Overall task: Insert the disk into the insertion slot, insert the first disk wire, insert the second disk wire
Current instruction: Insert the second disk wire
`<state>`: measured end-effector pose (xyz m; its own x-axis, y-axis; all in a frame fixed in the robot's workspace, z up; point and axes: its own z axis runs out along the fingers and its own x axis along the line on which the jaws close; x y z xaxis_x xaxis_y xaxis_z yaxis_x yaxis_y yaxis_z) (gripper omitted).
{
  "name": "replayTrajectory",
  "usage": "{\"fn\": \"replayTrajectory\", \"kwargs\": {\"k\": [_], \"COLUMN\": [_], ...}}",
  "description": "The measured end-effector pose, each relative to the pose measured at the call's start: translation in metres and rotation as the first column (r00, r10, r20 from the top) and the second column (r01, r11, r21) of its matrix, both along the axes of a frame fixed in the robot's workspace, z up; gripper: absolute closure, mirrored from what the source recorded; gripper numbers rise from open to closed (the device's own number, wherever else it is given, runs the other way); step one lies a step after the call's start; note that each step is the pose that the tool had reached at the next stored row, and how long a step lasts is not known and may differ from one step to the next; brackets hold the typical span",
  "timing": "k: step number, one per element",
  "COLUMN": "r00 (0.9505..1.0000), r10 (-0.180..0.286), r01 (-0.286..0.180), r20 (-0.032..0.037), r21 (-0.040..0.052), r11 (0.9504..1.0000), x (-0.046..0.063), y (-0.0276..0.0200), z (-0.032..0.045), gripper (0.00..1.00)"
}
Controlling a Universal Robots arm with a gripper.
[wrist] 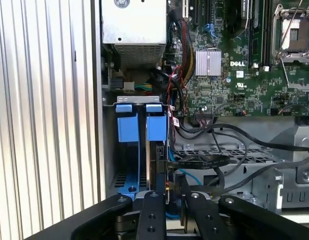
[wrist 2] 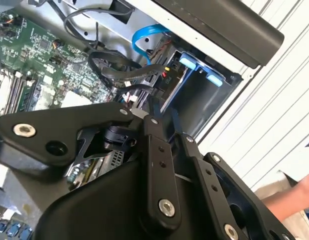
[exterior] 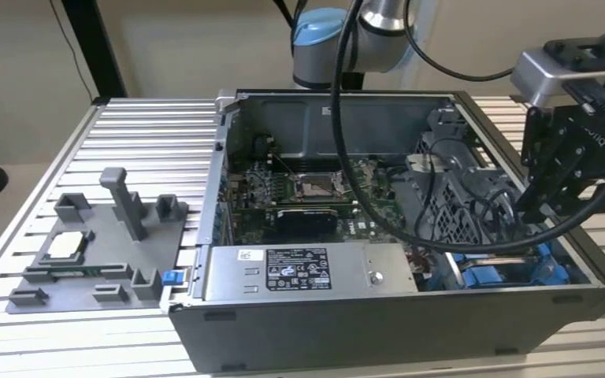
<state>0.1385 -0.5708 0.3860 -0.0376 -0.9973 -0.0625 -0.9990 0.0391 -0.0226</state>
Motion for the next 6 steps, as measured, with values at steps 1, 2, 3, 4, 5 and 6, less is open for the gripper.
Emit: {"fn": "replayTrajectory", "kwargs": {"k": [1, 2, 3, 4, 5, 6], "r00": [1.0, 1.0, 1.0, 1.0, 1.0, 1.0], "r10": [0.0, 0.0, 0.0, 0.0, 0.0, 0.0], "r01": [0.0, 0.0, 0.0, 0.0, 0.0, 0.0], "r20": [0.0, 0.0, 0.0, 0.0, 0.0, 0.0], "r21": [-0.0001, -0.0001, -0.0002, -0.0001, -0.0002, -0.0001], "r11": [1.0, 1.0, 1.0, 1.0, 1.0, 1.0], "x": [0.0, 0.0, 0.0, 0.0, 0.0, 0.0], "y": [0.0, 0.0, 0.0, 0.0, 0.0, 0.0], "z": [0.0001, 0.0002, 0.0003, 0.0004, 0.0005, 0.0005], "gripper": [0.0, 0.0, 0.0, 0.0, 0.0, 0.0]}}
